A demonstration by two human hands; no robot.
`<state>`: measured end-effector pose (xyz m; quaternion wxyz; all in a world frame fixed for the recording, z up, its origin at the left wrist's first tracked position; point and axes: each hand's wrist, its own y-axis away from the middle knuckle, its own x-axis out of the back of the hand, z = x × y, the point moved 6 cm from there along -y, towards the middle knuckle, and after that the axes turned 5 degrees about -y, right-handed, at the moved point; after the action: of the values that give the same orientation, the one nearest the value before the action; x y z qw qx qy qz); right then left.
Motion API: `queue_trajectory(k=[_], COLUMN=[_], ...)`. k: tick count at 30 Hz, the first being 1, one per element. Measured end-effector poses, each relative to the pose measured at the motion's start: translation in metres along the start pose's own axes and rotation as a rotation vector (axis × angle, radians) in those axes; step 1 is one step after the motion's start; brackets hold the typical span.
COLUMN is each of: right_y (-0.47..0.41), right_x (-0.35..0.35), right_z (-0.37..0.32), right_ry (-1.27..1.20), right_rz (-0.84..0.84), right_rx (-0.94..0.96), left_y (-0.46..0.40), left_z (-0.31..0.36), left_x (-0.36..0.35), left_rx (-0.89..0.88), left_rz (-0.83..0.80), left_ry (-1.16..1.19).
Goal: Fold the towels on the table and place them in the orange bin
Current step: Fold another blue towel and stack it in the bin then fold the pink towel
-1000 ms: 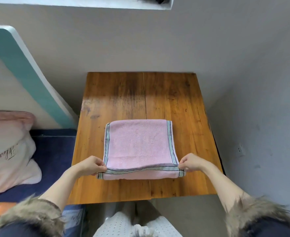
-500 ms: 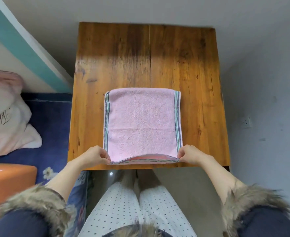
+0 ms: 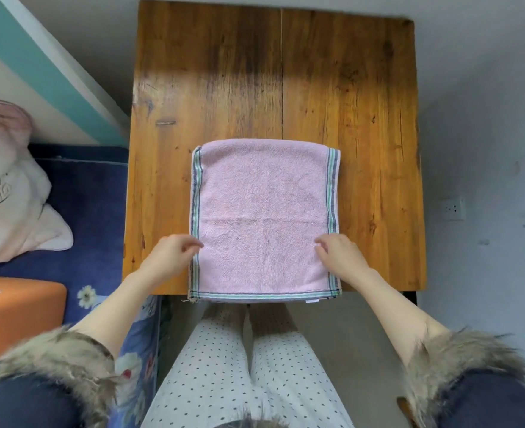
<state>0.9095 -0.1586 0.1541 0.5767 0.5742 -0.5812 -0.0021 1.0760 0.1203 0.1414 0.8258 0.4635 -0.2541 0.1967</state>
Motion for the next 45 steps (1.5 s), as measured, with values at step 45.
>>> queue_trajectory(k=[45], right_y=[-0.141], right_x=[-0.02], right_z=[-0.085], right_ry=[0.276], right_rz=[0.42], right_rx=[0.11], left_y=[-0.155], left_z=[0.035], left_x=[0.117], left_rx=[-0.021], left_rz=[0.673], left_ry=[0.029])
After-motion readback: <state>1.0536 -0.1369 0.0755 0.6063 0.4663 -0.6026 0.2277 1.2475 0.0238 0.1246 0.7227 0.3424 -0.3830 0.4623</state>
